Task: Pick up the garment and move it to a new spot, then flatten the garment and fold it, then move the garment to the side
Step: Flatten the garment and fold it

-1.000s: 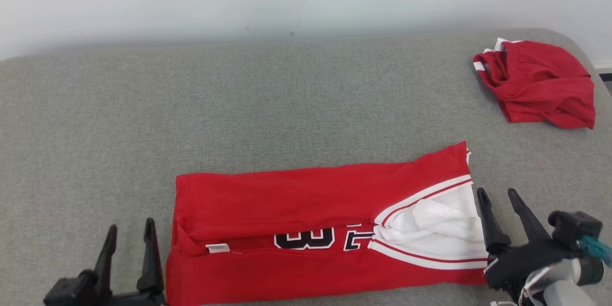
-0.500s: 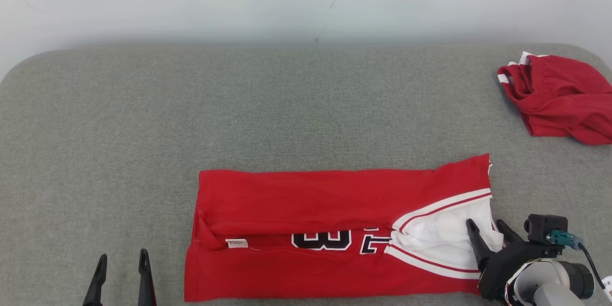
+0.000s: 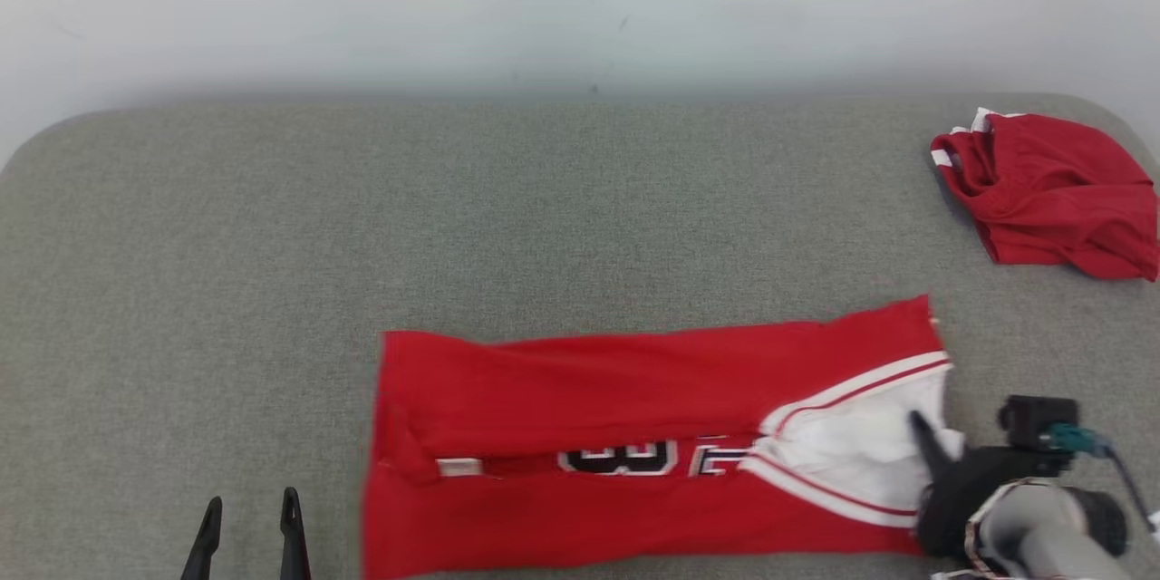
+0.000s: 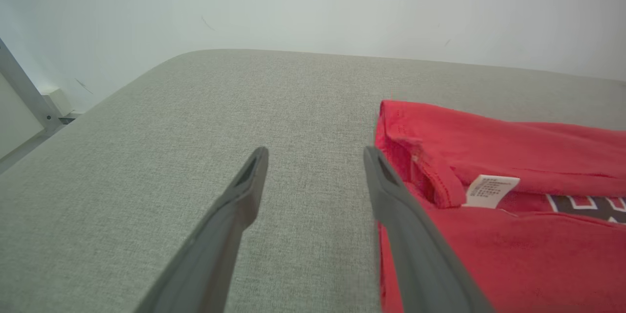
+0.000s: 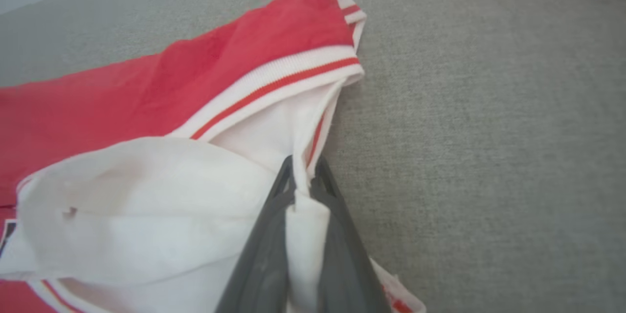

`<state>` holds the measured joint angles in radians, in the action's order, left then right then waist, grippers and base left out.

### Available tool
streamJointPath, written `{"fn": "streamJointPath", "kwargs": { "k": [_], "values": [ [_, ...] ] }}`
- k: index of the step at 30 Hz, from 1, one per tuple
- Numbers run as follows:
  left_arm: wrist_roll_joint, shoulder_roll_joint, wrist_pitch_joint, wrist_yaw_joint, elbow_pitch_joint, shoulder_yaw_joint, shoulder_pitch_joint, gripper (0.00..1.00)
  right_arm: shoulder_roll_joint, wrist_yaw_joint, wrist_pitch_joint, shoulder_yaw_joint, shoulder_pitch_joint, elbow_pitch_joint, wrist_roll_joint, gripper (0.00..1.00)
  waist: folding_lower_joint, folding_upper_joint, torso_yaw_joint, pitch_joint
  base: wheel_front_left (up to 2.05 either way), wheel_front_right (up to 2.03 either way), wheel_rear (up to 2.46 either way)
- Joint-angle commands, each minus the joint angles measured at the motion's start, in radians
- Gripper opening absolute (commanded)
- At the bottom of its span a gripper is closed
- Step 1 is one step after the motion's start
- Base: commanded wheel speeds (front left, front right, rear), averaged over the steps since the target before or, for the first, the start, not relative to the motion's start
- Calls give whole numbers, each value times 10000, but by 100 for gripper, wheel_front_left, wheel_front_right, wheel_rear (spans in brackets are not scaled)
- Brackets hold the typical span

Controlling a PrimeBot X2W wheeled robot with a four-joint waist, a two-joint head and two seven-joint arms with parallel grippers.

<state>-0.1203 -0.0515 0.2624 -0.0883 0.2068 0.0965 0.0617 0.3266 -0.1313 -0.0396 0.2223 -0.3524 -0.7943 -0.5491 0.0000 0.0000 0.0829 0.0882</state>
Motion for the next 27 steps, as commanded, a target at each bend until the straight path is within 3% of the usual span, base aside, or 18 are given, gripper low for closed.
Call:
{"fn": "streamJointPath", "kwargs": {
  "k": [1, 9, 19, 27],
  "values": [
    [-31, 17, 31, 15, 12, -37, 152, 100, 369, 26, -142, -168, -84, -151, -31, 0, 0, 0, -22, -38, 0, 0, 0],
    [-20, 19, 31, 96, -2, -73, 239, 100, 1235, 25, -668, -939, -190, -301, -142, 0, 0, 0, -120, -140, 0, 0, 0],
    [-46, 18, 31, 180, 64, 35, 328, 100, 430, 23, 91, 83, 46, 3425, -98, 0, 0, 0, -281, -222, 0, 0, 0],
    [-121, 18, 31, 153, 142, -154, 7, 100, -826, 23, 1322, 1672, 254, 5777, 75, 0, 0, 0, 137, -144, 0, 0, 0]
  ]
}}
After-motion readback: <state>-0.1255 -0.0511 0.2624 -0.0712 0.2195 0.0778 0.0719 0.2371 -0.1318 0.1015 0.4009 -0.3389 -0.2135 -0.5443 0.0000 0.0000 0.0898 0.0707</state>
